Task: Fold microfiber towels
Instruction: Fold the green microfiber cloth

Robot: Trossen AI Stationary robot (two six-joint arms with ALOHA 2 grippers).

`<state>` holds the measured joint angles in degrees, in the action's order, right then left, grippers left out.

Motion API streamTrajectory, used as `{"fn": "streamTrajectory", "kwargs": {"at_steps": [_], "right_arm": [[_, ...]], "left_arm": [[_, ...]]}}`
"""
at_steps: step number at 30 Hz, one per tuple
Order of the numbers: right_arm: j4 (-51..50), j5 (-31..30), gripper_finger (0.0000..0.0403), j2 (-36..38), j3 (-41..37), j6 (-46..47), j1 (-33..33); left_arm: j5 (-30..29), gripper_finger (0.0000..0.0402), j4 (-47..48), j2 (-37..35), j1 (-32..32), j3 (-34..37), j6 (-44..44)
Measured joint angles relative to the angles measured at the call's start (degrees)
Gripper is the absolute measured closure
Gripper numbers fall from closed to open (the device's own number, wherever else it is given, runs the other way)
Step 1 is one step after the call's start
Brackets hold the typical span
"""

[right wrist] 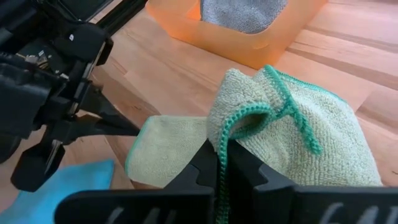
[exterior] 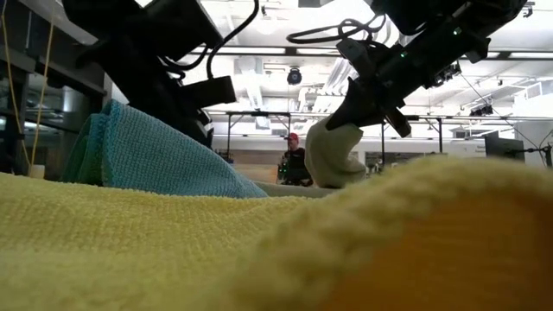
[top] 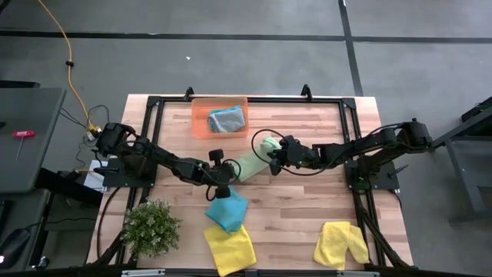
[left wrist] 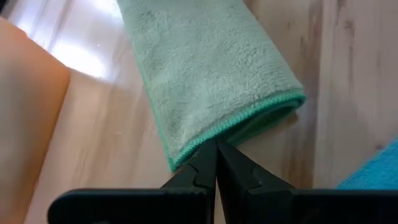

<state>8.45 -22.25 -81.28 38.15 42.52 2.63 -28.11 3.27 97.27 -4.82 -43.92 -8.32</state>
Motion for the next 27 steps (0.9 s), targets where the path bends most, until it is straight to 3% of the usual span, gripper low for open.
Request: {"fn": "streamTrajectory", "kwargs": {"at_steps": [6, 11, 19, 27], "right_arm": [[0.02, -0.73, 0.0402, 0.00, 0.00, 0.08, 0.00], [0.02, -1.26, 0.0402, 0.00, 0.00, 0.07, 0.00], [0.04, -1.31, 0.0402, 0.00, 0.00, -0.31, 0.02], [0.59, -1.76, 0.0402, 0.00, -0.04, -0.49, 0.02]], "left_arm": [[-1.06, 0.0401, 0.66, 0.00, 0.29, 0.00, -1.63], [-5.51, 0.0401, 2.86, 0.00, -0.13, 0.00, -3.11], [-0.33, 0.0401, 6.77, -0.94, 2.20, 0.07, -0.89], [-1.30, 0.0401, 5.43, -2.14, 4.84, 0.01, -2.65]]}}
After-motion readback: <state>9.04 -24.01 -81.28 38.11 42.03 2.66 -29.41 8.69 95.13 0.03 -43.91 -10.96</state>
